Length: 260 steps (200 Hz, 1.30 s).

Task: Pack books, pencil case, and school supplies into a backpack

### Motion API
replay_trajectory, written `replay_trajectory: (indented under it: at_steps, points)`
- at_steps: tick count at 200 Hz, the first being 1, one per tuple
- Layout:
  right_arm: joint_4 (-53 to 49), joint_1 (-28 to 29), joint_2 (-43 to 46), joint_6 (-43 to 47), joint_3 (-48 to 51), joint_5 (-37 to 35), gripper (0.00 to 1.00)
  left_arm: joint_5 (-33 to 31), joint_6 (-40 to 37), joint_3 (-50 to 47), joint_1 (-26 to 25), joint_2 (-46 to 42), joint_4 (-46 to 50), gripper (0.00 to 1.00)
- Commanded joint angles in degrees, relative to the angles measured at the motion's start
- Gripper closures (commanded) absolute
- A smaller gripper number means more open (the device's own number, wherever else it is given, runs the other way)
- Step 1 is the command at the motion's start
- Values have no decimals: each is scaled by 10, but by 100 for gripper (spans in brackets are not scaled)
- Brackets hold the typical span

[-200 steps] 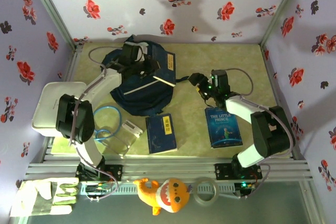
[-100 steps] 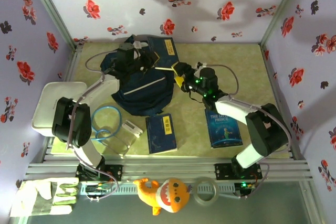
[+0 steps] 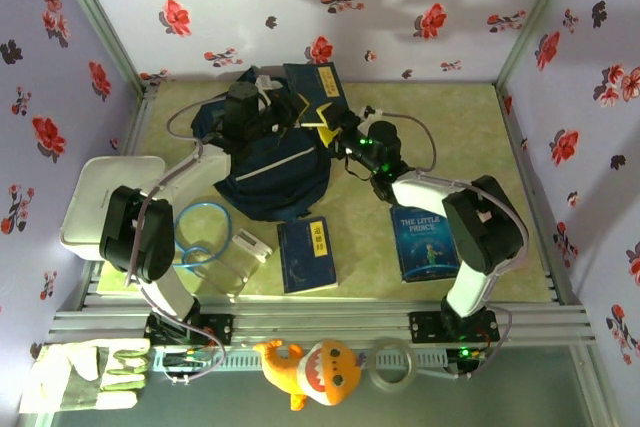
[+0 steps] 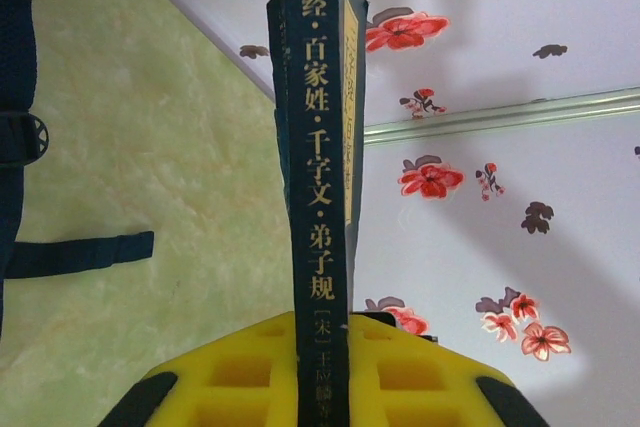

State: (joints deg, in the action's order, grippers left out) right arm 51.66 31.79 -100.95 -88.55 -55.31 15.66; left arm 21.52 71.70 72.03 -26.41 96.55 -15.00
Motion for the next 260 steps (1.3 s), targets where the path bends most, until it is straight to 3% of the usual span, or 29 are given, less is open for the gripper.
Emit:
replay_trajectory:
  at_steps: [1,43,83,113,135,179,229,250,260]
  points:
    - [55,3,-16,-23,-21,-19,45,-10,5,-7,-3,-30,-39,100]
    - [47,3,-12,-9,-16,-28,70,-13,1,-14,-3,-35,-27,99]
    - [0,-6,23,41,14,-46,89,-34,-54,-36,2,-55,44,73]
    - [-61,-22,83,121,59,-72,92,-80,-188,-34,12,-76,191,48]
    - [-141,-34,135,188,83,-90,93,-128,-317,1,14,-78,315,38]
    - [-308,-54,226,286,104,-145,93,-162,-527,49,10,-55,442,12]
    - [-328,-80,276,291,133,-178,92,-161,-657,118,-9,17,516,1]
    - [-343,-82,279,297,131,-173,92,-199,-711,139,-29,52,546,4]
    - [-349,-83,279,298,132,-173,92,-215,-740,149,-38,69,561,14]
